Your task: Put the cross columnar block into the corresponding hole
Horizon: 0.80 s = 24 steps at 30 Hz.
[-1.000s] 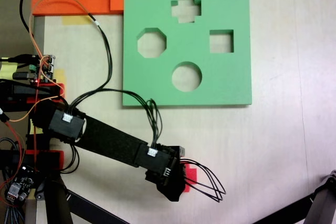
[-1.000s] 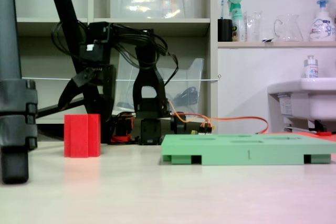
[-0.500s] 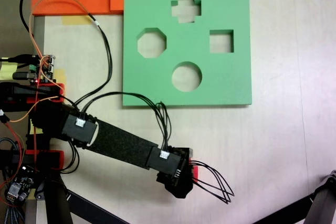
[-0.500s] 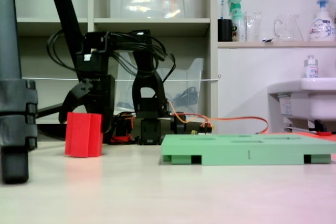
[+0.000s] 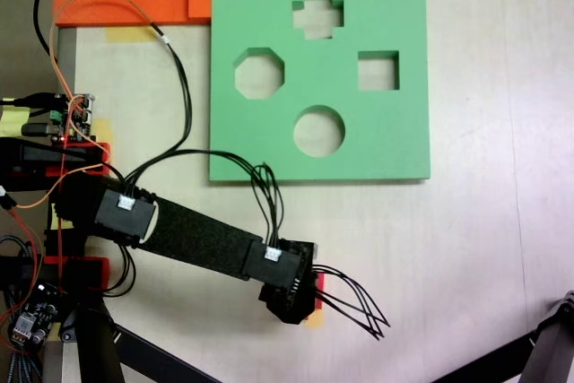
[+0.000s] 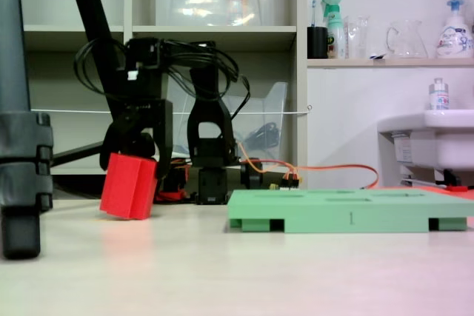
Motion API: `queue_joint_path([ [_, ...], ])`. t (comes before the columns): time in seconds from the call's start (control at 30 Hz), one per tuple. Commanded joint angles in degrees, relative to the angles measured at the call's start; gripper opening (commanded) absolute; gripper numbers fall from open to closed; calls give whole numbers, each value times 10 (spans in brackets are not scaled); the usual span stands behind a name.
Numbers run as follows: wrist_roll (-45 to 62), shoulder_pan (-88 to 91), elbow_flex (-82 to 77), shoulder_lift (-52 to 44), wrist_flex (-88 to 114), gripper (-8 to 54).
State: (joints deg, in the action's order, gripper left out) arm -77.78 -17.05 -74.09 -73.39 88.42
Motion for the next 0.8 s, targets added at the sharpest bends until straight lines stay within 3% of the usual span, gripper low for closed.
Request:
queue_joint_path([
  [0.0,-28,15,4,-60,42,184],
  [0.2,-149,121,10,-154,52,183],
  [0.33,-348,279,54,-178,52,183],
  [0.43,-439,380,127,-141,47,183],
  [0.77,-519,579,415,88,-4,183],
])
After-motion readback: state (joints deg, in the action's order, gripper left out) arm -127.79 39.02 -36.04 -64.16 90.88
